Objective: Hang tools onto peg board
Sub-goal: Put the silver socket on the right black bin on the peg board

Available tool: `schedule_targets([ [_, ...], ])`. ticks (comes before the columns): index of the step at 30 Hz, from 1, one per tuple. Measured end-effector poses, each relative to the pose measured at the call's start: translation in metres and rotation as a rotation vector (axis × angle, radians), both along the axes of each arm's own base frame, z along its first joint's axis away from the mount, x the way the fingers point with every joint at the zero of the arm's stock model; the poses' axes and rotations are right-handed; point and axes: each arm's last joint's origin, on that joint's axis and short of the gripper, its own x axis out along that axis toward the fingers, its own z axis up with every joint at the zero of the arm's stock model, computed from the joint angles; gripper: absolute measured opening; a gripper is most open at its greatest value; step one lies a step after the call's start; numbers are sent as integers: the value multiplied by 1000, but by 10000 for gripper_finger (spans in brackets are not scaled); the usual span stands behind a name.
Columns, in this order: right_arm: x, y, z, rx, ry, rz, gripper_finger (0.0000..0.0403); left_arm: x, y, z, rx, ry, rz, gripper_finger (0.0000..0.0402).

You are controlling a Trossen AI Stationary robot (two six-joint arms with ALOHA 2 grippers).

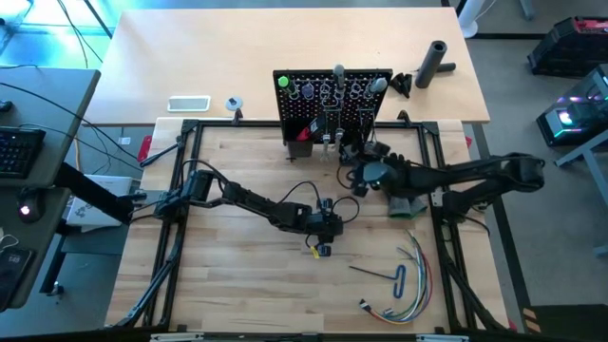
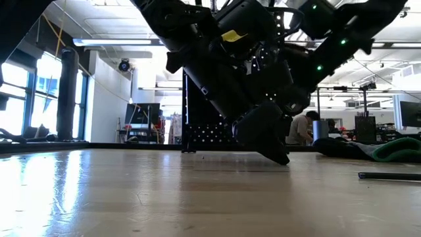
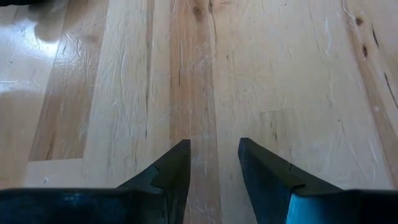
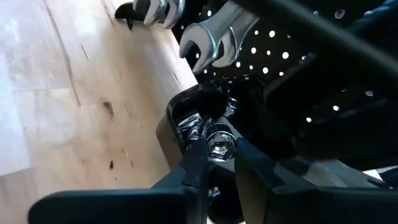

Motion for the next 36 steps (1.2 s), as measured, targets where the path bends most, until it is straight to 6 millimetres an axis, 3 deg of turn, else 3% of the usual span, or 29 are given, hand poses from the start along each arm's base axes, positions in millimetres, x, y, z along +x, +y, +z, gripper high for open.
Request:
schedule_targets([
  [8, 8, -11, -11, -6, 11, -15, 56, 0, 0, 0, -1, -4, 0, 133],
  [22, 13, -14, -9, -36, -11, -56, 139, 0, 0, 1, -5, -5, 1, 133],
  [28, 24, 4, 4, -25, -18, 7, 141, 0, 0, 0, -11, -5, 7, 133],
  [36, 25, 49, 22, 106, 106, 51, 142, 1, -1, 1, -14, -6, -7, 133],
])
